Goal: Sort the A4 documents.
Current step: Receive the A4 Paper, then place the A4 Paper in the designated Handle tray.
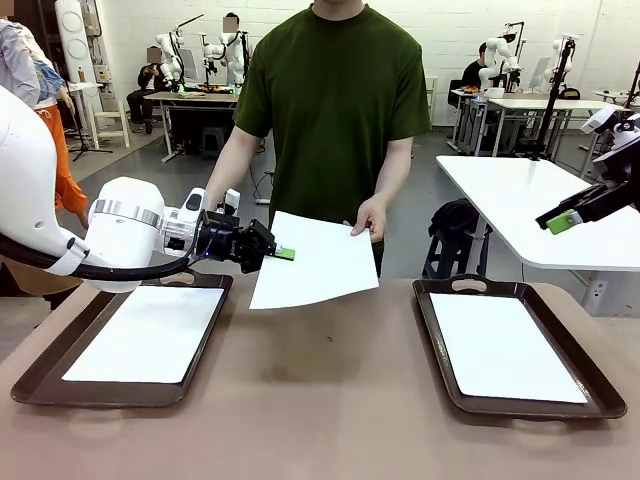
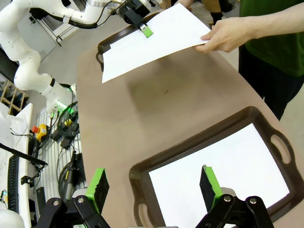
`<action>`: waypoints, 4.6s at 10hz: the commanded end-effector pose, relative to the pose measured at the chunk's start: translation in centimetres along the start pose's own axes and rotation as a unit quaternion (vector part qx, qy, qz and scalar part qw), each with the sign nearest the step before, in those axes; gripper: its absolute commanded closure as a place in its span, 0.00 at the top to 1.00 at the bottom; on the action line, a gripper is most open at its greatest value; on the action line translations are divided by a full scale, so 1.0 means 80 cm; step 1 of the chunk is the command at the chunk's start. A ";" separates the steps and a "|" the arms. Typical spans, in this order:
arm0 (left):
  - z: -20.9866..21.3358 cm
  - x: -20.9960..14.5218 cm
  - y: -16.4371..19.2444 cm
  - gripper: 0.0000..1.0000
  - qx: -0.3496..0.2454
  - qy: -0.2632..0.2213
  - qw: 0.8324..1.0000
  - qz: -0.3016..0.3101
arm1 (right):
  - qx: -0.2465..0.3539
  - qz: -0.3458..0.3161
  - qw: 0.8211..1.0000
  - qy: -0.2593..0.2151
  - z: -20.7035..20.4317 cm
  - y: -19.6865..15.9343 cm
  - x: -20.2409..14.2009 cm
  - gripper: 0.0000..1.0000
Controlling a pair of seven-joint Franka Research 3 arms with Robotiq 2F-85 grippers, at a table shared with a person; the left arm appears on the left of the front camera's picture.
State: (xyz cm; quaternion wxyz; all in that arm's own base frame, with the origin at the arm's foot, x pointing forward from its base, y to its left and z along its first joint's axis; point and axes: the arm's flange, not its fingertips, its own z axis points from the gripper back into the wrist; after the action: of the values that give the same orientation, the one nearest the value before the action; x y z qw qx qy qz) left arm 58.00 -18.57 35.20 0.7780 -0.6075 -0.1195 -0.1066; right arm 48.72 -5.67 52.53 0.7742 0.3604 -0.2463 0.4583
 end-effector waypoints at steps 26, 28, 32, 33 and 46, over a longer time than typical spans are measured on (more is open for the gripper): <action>0.230 -0.036 0.006 0.01 0.245 0.100 0.964 -0.013 | -0.006 0.002 1.000 0.000 -0.003 0.000 0.002 1.00; 0.256 -0.023 0.035 0.01 0.284 0.110 0.952 0.000 | -0.006 0.002 1.000 0.000 -0.003 0.000 0.002 1.00; 0.286 -0.017 0.066 0.01 0.346 0.101 0.932 0.029 | -0.006 0.002 1.000 0.000 -0.003 0.000 0.002 1.00; 0.293 -0.018 0.067 0.01 0.354 0.100 0.929 0.037 | -0.006 0.002 1.000 0.000 -0.003 0.000 0.002 1.00; 0.305 -0.015 0.053 1.00 0.431 0.104 0.896 0.029 | -0.006 0.002 1.000 0.000 -0.003 0.000 0.002 1.00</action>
State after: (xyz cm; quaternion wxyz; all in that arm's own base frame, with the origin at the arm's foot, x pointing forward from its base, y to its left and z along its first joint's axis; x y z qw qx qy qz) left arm 57.11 6.30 36.07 0.9703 -0.2149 -0.0569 -0.0952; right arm 48.75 -5.62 52.54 0.7741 0.3602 -0.2465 0.4587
